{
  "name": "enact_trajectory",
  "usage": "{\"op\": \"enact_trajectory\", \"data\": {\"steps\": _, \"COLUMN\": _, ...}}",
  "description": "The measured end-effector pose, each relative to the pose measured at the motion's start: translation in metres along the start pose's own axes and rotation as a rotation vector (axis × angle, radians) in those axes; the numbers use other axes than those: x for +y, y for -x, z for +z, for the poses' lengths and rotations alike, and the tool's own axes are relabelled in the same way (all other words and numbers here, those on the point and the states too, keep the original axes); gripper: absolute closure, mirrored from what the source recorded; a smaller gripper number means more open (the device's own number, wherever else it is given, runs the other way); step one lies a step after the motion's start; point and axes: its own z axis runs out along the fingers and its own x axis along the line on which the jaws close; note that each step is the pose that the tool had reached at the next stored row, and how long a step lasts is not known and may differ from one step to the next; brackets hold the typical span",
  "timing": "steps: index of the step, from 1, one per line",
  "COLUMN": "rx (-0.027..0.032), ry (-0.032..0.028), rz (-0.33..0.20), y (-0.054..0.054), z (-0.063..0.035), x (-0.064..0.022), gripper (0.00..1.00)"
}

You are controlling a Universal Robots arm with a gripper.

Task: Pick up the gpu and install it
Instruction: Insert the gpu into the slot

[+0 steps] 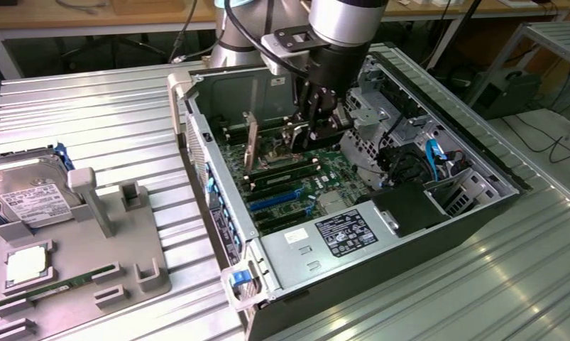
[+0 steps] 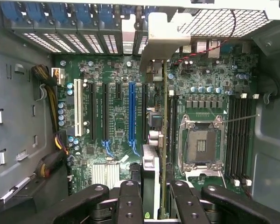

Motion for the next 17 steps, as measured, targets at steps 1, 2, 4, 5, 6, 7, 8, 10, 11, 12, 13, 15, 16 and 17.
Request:
{"op": "enact_trajectory", "data": {"steps": 1, "rx": -0.0002, "ry": -0.0001, "rz": 0.000, "y": -0.001, "z": 0.0003, "x": 0.0000, "gripper": 0.72}}
{"op": "enact_trajectory", "data": {"steps": 2, "rx": -0.0002, "ry": -0.0002, "rz": 0.000, "y": -0.003, "z": 0.0006, "x": 0.0000, "gripper": 0.72}}
{"op": "enact_trajectory", "data": {"steps": 4, "rx": -0.0001, "ry": -0.0003, "rz": 0.002, "y": -0.005, "z": 0.0029, "x": 0.0009, "gripper": 0.72}}
{"op": "enact_trajectory", "data": {"steps": 5, "rx": 0.0002, "ry": -0.0006, "rz": 0.009, "y": -0.005, "z": 0.0041, "x": 0.0015, "gripper": 0.72}}
{"op": "enact_trajectory", "data": {"steps": 6, "rx": 0.0003, "ry": -0.0010, "rz": 0.016, "y": -0.005, "z": 0.0049, "x": 0.0018, "gripper": 0.72}}
{"op": "enact_trajectory", "data": {"steps": 7, "rx": 0.0005, "ry": -0.0014, "rz": 0.022, "y": -0.005, "z": 0.0058, "x": 0.0020, "gripper": 0.72}}
{"op": "enact_trajectory", "data": {"steps": 8, "rx": 0.0006, "ry": -0.0015, "rz": 0.026, "y": -0.005, "z": 0.0064, "x": 0.0021, "gripper": 0.72}}
{"op": "enact_trajectory", "data": {"steps": 10, "rx": 0.0007, "ry": -0.0017, "rz": 0.029, "y": -0.008, "z": 0.0071, "x": 0.0024, "gripper": 0.72}}
{"op": "enact_trajectory", "data": {"steps": 11, "rx": 0.0007, "ry": -0.0017, "rz": 0.029, "y": -0.009, "z": 0.0074, "x": 0.0028, "gripper": 0.72}}
{"op": "enact_trajectory", "data": {"steps": 12, "rx": 0.0006, "ry": -0.0018, "rz": 0.029, "y": -0.009, "z": 0.0084, "x": 0.0039, "gripper": 0.72}}
{"op": "enact_trajectory", "data": {"steps": 13, "rx": 0.0007, "ry": -0.0018, "rz": 0.029, "y": -0.010, "z": 0.0096, "x": 0.0064, "gripper": 0.72}}
{"op": "enact_trajectory", "data": {"steps": 15, "rx": 0.0009, "ry": -0.0017, "rz": 0.029, "y": -0.010, "z": 0.0114, "x": 0.0088, "gripper": 0.72}}
{"op": "enact_trajectory", "data": {"steps": 16, "rx": 0.0007, "ry": -0.0016, "rz": 0.029, "y": -0.012, "z": 0.0117, "x": 0.0091, "gripper": 0.72}}
{"op": "enact_trajectory", "data": {"steps": 17, "rx": 0.0007, "ry": -0.0017, "rz": 0.029, "y": -0.014, "z": 0.0118, "x": 0.0091, "gripper": 0.72}}
